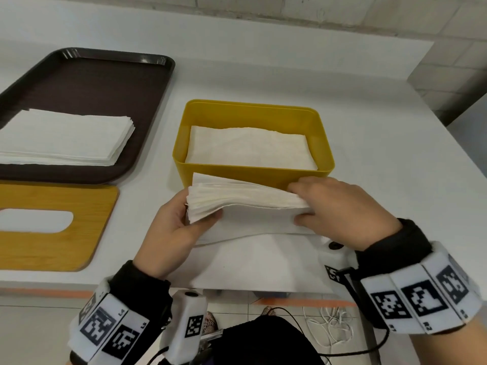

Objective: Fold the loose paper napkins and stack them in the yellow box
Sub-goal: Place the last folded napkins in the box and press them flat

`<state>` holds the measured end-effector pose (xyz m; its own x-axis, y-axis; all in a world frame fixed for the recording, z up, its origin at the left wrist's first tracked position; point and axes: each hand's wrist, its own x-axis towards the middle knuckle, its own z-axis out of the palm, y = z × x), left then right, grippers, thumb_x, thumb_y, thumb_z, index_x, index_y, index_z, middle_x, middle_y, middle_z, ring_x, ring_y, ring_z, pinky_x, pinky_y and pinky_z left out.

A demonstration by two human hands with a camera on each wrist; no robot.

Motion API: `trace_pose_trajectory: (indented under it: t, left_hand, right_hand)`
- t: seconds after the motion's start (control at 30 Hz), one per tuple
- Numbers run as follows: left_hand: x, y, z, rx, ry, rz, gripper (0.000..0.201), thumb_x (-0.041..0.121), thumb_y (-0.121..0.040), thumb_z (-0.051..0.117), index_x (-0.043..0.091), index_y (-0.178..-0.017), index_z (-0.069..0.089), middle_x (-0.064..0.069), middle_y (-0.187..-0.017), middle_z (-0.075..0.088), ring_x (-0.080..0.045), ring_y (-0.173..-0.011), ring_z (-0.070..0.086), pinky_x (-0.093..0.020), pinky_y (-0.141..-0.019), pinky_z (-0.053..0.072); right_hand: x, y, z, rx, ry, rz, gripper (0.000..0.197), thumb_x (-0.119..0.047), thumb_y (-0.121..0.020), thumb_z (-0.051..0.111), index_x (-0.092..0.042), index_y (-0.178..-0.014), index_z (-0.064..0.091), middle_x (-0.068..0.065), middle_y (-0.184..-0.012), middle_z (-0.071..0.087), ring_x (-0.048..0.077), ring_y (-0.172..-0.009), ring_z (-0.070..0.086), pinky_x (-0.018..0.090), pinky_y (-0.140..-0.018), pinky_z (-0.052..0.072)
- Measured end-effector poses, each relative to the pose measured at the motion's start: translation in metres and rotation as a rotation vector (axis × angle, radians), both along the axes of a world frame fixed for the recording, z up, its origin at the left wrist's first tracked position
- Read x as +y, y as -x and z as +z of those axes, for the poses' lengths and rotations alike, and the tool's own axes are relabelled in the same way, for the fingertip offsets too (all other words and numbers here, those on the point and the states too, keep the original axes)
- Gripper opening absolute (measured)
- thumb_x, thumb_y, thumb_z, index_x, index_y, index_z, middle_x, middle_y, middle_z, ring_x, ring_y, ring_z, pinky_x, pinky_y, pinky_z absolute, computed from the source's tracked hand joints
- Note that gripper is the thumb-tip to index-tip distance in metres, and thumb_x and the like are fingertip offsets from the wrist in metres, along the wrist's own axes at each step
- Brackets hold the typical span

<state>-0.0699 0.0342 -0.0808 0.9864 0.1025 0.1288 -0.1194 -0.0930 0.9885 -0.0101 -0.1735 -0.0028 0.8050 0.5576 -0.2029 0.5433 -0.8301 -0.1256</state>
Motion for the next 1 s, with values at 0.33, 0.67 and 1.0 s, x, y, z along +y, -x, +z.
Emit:
trace_pose_trajectory:
  t: [0.33, 0.67, 1.0]
  left_hand:
    - [0.028, 0.005, 0.037, 0.058, 0.221, 0.087, 0.060, 0.043, -0.050, 0.083, 0.016, -0.101, 0.068, 0.004, -0.093, 0.073, -0.013, -0.076, 0.070, -0.026, -0.047, 0.054]
    - [0.025, -0.032, 0.101, 0.031, 0.114, 0.124, 0.037, 0.006, -0.083, 0.059, 0.014, -0.119, 0.052, 0.002, -0.105, 0.067, -0.011, -0.078, 0.070, -0.020, -0.047, 0.053]
    - [0.024, -0.084, 0.086, 0.045, -0.773, 0.120, 0.021, 0.016, -0.085, 0.063, 0.036, -0.092, 0.060, 0.011, -0.097, 0.058, -0.010, -0.089, 0.048, -0.017, -0.077, 0.034]
  right_hand:
    - [-0.023, 0.003, 0.014, 0.336, -1.220, -0.297, 0.026, -0.020, -0.061, 0.073, -0.018, -0.083, 0.060, -0.009, -0.079, 0.068, 0.006, -0.073, 0.065, 0.018, -0.061, 0.052]
    - [-0.007, -0.024, 0.040, 0.265, -1.339, -0.378, 0.036, 0.000, -0.090, 0.051, -0.030, -0.100, 0.031, 0.008, -0.107, 0.060, 0.017, -0.087, 0.062, 0.031, -0.074, 0.055]
    - [0.011, -0.080, 0.020, -0.094, -0.548, -0.380, 0.035, 0.006, -0.089, 0.036, -0.012, -0.098, 0.065, 0.003, -0.107, 0.053, 0.016, -0.095, 0.047, 0.011, -0.069, 0.028]
